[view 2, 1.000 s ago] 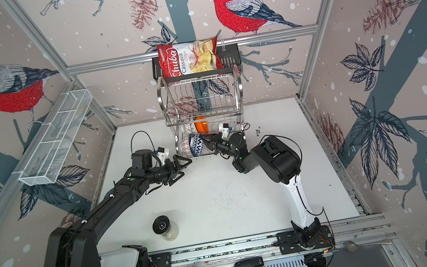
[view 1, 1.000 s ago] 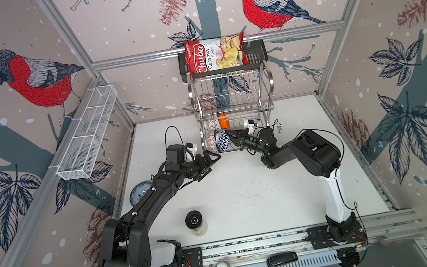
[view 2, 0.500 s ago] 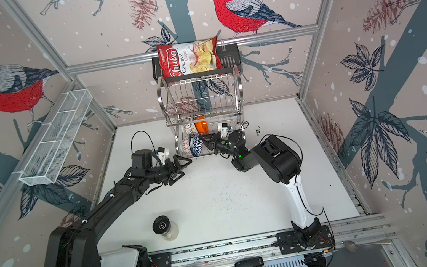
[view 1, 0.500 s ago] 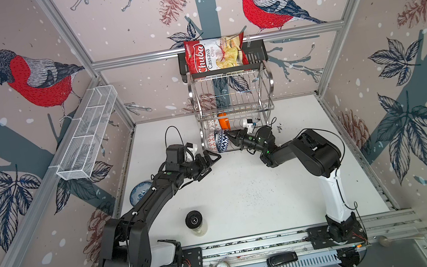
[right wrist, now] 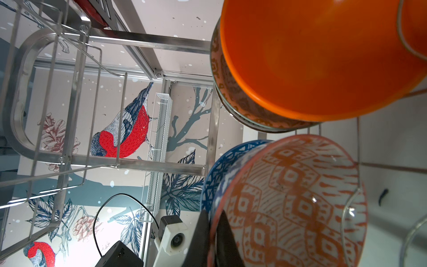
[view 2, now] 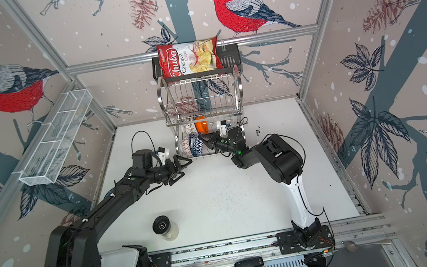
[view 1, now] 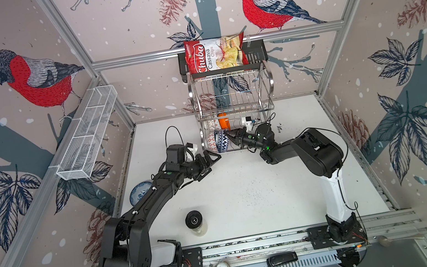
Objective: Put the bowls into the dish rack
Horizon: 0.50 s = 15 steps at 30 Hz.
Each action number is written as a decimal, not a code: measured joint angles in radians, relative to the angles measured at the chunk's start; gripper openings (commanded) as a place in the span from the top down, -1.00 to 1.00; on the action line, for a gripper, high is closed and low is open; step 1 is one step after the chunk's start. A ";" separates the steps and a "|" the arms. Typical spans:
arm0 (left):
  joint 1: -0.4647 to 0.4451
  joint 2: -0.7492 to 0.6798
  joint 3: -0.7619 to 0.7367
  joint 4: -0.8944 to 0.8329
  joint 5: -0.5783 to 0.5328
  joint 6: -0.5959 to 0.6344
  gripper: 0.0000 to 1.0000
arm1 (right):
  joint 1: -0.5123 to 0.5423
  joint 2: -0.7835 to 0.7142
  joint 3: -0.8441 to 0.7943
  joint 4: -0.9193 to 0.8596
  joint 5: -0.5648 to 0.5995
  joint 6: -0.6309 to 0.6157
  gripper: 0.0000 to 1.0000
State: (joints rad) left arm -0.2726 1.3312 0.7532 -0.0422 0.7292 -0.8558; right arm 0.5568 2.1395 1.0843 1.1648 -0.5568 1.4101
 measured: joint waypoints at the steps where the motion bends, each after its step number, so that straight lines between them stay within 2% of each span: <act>1: 0.000 0.000 0.000 0.000 0.000 0.000 -0.95 | 0.000 0.000 0.002 -0.006 -0.002 -0.007 0.99; 15: 0.000 0.002 0.000 0.000 0.000 0.000 -0.95 | 0.004 -0.029 0.048 -0.165 -0.041 -0.150 0.91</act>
State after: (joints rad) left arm -0.2726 1.3334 0.7532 -0.0422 0.7296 -0.8558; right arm 0.5606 2.1101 1.1324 1.0000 -0.5980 1.2606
